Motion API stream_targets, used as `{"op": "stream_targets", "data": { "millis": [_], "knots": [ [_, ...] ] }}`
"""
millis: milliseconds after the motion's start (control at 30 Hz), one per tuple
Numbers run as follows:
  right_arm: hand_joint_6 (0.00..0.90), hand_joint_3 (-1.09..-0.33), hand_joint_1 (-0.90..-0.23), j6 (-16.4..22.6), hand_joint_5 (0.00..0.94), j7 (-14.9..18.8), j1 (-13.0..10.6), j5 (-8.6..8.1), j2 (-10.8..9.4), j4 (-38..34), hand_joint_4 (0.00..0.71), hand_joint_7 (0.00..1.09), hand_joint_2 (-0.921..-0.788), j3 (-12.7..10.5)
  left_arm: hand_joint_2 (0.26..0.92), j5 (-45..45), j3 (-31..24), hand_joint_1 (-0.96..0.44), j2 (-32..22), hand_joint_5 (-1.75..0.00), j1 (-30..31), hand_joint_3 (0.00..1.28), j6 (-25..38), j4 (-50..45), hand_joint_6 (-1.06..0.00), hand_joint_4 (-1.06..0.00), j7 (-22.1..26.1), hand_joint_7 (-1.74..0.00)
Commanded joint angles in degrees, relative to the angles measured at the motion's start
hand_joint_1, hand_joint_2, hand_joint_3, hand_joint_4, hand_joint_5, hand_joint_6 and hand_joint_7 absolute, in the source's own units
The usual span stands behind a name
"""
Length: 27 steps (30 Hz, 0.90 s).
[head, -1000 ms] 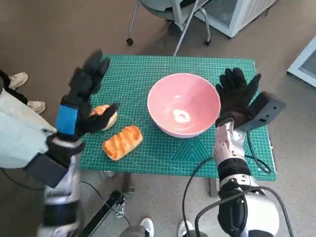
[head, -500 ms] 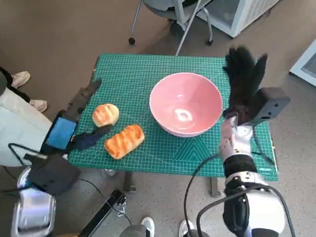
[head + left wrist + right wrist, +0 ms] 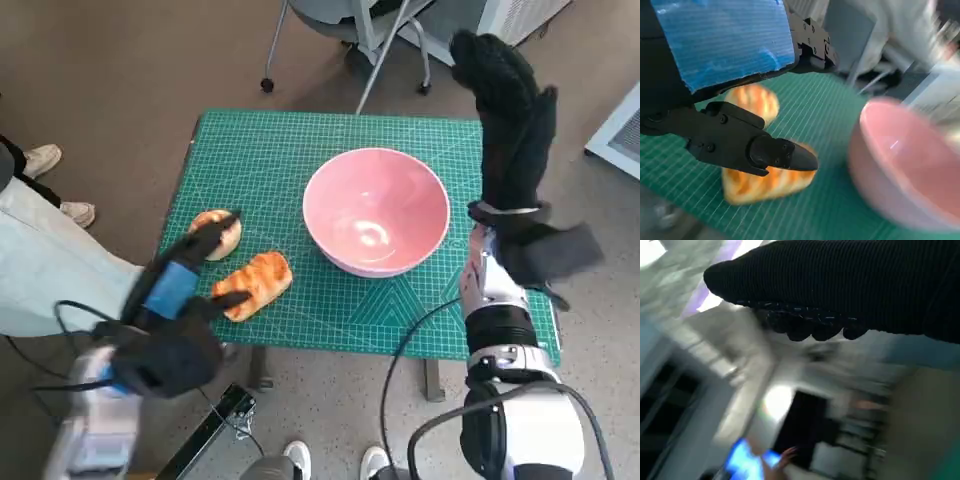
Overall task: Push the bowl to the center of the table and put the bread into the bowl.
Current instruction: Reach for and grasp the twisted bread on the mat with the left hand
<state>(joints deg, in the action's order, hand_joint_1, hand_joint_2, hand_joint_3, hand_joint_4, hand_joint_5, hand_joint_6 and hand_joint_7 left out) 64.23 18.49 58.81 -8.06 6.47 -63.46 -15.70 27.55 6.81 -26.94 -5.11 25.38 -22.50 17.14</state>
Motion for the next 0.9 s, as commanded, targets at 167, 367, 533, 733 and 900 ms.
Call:
{"op": "stream_targets", "data": {
  "millis": [167,367,533,733,900],
  "knots": [
    [0.152,-0.732,-0.512,0.8,0.007,3.8,-3.3,-4.42,-1.6,3.5,0.361,0.71,-0.921,0.9,0.887,6.2,6.0,-0.42,2.7,-0.01,-1.9,0.00,6.0,3.2,-0.37,-0.30,-0.2,-0.05],
    [0.146,-0.709,-0.514,1.3,0.010,4.3,-3.9,-4.84,-1.8,4.4,0.369,0.73,-0.921,1.5,0.871,8.9,8.8,-0.41,4.1,-0.01,-3.3,0.00,8.3,6.4,-0.37,-0.31,-0.4,-0.04],
    [0.140,-0.700,-0.514,1.7,0.008,4.5,-4.1,-4.53,-1.8,4.2,0.368,0.73,-0.921,1.9,0.868,10.3,10.2,-0.40,5.0,-0.02,-5.1,0.00,9.3,10.5,-0.37,-0.34,-1.0,-0.03],
    [0.121,-0.699,-0.515,1.6,0.001,5.0,-4.3,-4.72,-1.8,4.1,0.352,0.74,-0.921,2.3,0.867,10.5,10.7,-0.33,5.9,-0.05,-7.5,0.00,8.3,17.8,-0.41,-0.42,-3.3,-0.04],
    [0.110,-0.700,-0.512,1.7,0.000,5.5,-4.5,-5.23,-1.9,4.0,0.345,0.75,-0.921,2.5,0.875,10.5,10.8,-0.22,5.9,-0.13,-8.3,0.00,4.9,23.8,-0.51,-0.59,-7.6,-0.09]
  ]
}}
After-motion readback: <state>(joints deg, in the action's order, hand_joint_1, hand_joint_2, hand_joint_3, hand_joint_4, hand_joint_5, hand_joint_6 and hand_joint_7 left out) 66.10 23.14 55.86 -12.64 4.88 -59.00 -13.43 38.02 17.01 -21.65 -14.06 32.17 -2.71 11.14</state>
